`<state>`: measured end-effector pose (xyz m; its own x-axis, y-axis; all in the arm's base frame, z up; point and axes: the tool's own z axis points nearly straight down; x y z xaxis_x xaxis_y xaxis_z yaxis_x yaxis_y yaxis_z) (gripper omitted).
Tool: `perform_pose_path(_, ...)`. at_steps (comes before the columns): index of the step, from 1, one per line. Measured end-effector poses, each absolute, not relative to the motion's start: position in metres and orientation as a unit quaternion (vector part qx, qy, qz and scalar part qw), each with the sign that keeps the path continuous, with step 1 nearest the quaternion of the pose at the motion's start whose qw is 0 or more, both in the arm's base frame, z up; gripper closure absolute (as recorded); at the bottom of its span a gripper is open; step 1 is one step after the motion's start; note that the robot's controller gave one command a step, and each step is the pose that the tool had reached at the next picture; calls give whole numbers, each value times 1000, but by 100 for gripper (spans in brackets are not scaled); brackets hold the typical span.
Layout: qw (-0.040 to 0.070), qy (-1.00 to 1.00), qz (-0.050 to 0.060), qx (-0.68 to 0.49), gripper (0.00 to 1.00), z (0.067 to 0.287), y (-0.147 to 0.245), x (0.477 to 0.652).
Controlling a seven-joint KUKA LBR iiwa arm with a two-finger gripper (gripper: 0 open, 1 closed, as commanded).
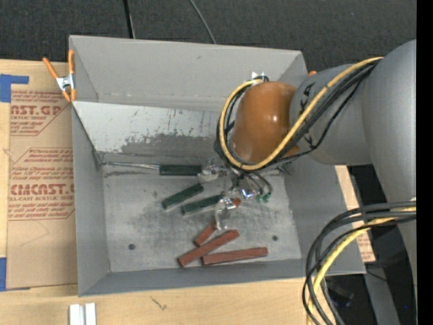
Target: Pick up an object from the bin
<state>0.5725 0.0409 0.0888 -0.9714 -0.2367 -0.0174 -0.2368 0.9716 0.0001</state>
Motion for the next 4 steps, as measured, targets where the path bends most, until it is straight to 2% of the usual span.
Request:
perform_pose_path(1,11,998,3,-57,100,78,30,570)
perform_pose_path(3,9,998,3,-57,100,82,30,569)
perform_pose_path(4,0,998,1,-58,100,97,29,564)
